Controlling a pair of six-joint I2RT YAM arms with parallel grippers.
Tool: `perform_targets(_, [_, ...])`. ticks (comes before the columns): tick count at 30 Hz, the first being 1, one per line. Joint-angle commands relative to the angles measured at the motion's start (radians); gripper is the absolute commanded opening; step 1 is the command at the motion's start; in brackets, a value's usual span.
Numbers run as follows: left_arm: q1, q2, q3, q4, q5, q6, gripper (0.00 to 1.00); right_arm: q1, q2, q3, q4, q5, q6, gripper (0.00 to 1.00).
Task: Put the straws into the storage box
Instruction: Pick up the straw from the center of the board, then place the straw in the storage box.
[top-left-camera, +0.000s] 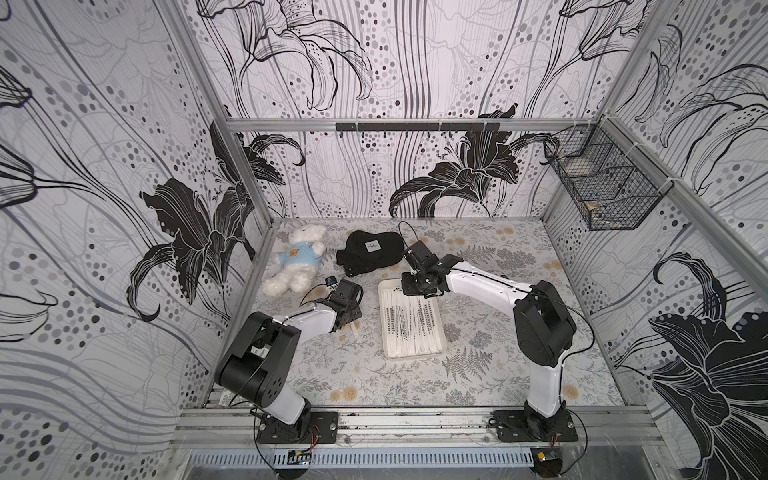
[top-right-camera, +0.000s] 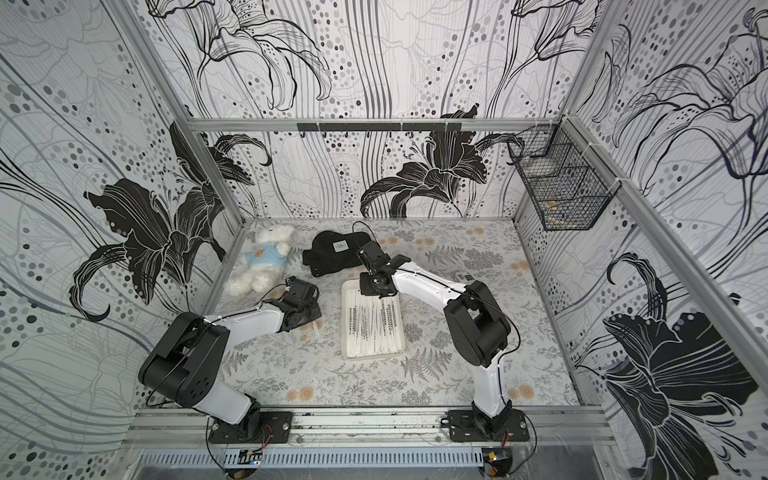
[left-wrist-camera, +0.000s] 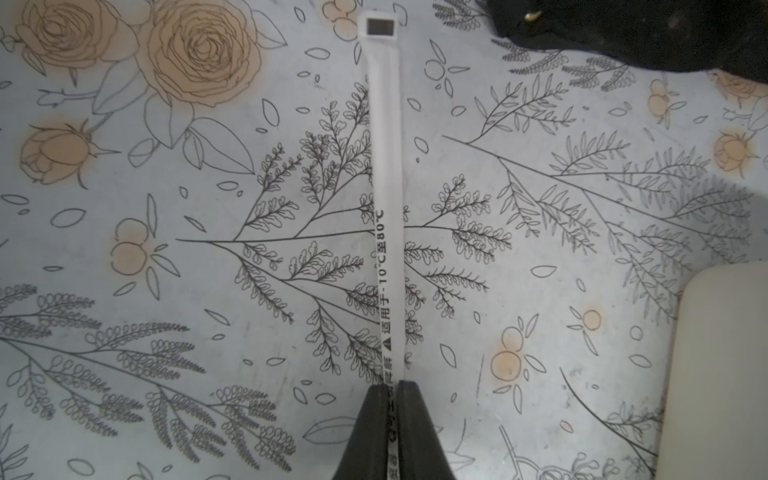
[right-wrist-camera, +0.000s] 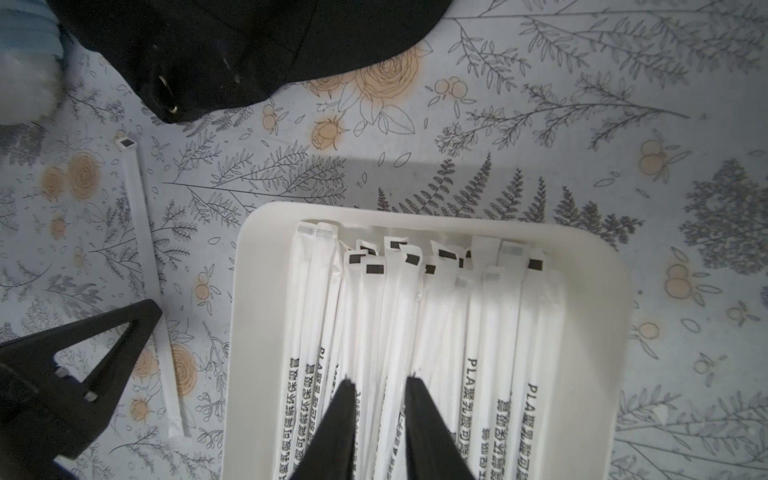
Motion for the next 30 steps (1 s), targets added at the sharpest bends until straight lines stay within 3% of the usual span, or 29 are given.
perform_targets(1, [-0.015, -0.013, -0.006, -0.021, 0.035, 0.027, 0.07, -0.004, -0.056, -0.020, 0.002, 0.031, 0.002, 0.25])
perform_targets(7, [-0.084, -0.110, 0.008, -0.102, 0.024, 0.038, 0.00, -0.019, -0.090, -0.045, 0.002, 0.044, -0.001, 0.25])
perform_targets(19, [-0.279, -0.318, 0.090, -0.260, -0.106, 0.047, 0.00, -0.034, -0.099, -0.052, 0.011, 0.044, -0.003, 0.25])
perform_targets(24, [-0.425, -0.253, 0.202, -0.250, -0.126, 0.065, 0.00, -0.040, -0.102, -0.053, 0.012, 0.046, -0.004, 0.25])
perform_targets(30, [-0.448, -0.096, 0.213, -0.158, -0.091, 0.023, 0.00, -0.053, -0.129, -0.077, 0.014, 0.056, 0.000, 0.25])
